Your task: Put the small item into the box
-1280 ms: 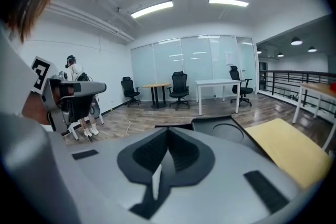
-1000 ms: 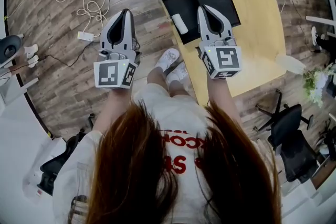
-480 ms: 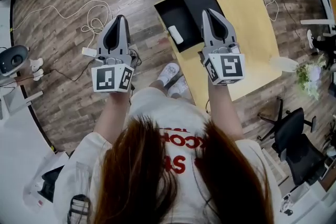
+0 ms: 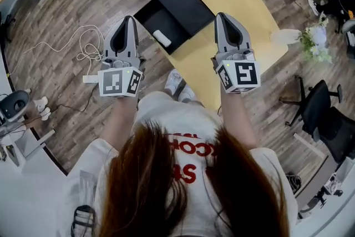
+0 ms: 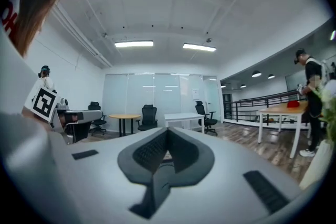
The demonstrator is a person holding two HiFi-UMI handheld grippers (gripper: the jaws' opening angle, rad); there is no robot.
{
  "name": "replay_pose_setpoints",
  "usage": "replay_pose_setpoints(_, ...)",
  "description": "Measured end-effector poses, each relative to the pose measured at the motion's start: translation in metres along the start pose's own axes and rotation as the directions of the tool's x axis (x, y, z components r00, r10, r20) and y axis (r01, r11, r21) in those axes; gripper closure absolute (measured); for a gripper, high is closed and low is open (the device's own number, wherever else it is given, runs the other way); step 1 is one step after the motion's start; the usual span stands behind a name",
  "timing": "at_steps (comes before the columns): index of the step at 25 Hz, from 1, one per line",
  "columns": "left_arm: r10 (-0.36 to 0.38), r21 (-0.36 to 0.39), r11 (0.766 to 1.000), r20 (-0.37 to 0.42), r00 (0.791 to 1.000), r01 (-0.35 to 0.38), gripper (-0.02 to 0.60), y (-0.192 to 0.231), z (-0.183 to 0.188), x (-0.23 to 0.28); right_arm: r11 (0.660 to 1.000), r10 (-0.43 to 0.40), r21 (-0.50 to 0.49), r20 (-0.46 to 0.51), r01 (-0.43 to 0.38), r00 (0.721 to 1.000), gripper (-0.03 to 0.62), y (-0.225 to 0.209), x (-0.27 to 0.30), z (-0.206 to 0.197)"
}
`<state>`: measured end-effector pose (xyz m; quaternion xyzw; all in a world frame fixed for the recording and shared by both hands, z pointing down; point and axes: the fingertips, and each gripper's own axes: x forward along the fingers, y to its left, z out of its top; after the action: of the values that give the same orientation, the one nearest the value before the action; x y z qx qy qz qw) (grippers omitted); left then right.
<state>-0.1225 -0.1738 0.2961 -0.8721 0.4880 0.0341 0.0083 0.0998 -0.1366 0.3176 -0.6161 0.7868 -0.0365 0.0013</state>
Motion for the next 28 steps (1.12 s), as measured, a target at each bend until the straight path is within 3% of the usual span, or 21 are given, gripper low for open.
replay_pose_setpoints(4, -0.121, -0.012, 0.993, 0.007, 0.993, 0.121, 0.575, -0.047, -0.001, 0.021, 0.994, -0.114, 0.003, 0.014, 0.114, 0.993, 0.589, -0.034, -0.044, 0.006)
replay_pose_setpoints(8, -0.235, -0.026, 0.972, 0.008, 0.972, 0.235, 0.575, -0.088, -0.007, 0.042, 0.975, -0.223, 0.001, 0.016, 0.223, 0.975, 0.589, -0.061, -0.08, 0.005)
replay_pose_setpoints(17, -0.454, -0.054, 0.89, 0.011, 0.891, 0.453, 0.575, -0.179, -0.013, 0.064, 0.895, -0.446, 0.018, 0.017, 0.446, 0.895, 0.589, -0.106, -0.167, 0.003)
replay_pose_setpoints(22, -0.528, -0.058, 0.848, 0.016, 0.849, 0.528, 0.575, -0.213, -0.012, 0.065, 0.856, -0.517, 0.024, 0.019, 0.516, 0.856, 0.589, -0.116, -0.2, 0.005)
replay_pose_setpoints(28, -0.559, -0.059, 0.827, 0.012, 0.829, 0.559, 0.575, -0.228, -0.012, 0.065, 0.837, -0.547, 0.026, 0.026, 0.547, 0.836, 0.589, -0.119, -0.213, 0.007)
